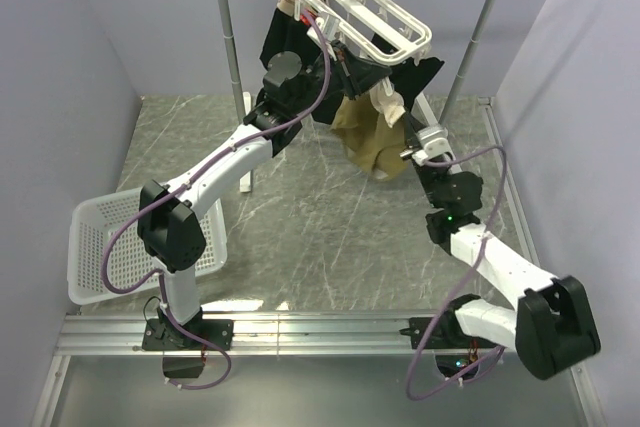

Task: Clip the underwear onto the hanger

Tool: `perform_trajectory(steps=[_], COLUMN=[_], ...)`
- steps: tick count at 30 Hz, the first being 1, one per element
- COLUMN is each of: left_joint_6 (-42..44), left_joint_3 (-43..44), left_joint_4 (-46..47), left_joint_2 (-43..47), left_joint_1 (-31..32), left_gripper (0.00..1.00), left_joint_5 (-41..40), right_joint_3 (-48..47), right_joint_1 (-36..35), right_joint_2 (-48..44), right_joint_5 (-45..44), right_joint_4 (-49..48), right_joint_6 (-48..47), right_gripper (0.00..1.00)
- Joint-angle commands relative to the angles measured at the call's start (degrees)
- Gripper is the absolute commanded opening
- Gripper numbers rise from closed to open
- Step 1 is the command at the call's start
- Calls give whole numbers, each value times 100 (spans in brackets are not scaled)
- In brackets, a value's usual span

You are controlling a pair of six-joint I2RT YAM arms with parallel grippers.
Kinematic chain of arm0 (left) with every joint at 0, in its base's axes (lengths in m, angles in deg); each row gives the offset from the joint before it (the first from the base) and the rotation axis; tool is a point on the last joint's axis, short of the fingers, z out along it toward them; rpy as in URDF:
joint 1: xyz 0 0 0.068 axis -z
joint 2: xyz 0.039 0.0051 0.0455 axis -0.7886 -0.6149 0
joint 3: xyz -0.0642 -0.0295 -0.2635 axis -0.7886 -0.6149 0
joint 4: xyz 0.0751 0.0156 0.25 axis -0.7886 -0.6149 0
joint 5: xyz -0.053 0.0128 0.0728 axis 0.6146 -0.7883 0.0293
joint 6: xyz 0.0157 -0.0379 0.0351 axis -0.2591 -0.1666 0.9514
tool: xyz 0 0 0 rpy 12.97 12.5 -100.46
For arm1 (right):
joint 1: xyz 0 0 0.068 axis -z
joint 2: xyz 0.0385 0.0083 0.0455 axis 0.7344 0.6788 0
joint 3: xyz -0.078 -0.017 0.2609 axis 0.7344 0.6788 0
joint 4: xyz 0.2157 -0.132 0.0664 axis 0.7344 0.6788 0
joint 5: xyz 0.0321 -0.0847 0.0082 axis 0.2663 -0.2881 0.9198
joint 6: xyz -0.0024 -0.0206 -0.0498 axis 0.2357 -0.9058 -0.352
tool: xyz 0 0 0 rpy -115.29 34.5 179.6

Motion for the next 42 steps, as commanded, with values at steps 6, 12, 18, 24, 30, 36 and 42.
perform_trajectory(steps=[6, 12, 18, 24, 30, 36, 42], left_joint_6=[-202, -290, -211, -35, 158, 448, 694], left_joint_3=[1, -34, -96, -95, -78, -104, -157], left_joint_4=[368, 508, 676, 693, 632, 579, 526], left_joint_2=[120, 94, 77, 50, 41, 50, 59], left_joint_1=[45, 45, 45, 54, 45, 45, 45], left_gripper=[0, 0, 0, 0, 0, 0, 0], left_joint_5=[367, 482, 640, 825, 913, 1001, 1071], right_joint_3=[-199, -401, -797, -1647, -2246, -2659, -3063], right_joint_1=[407, 583, 618, 671, 715, 776, 873], right_joint_2=[-500, -474, -421, -211, 44, 185, 325], right_joint_5=[1482, 1737, 1825, 1843, 1922, 1966, 2106], right_joint_4=[1095, 1446, 2079, 3107, 4092, 4540, 5005], right_joint_6=[1231, 1520, 1933, 2373, 2479, 2575, 2611], right_gripper=[0, 0, 0, 0, 0, 0, 0])
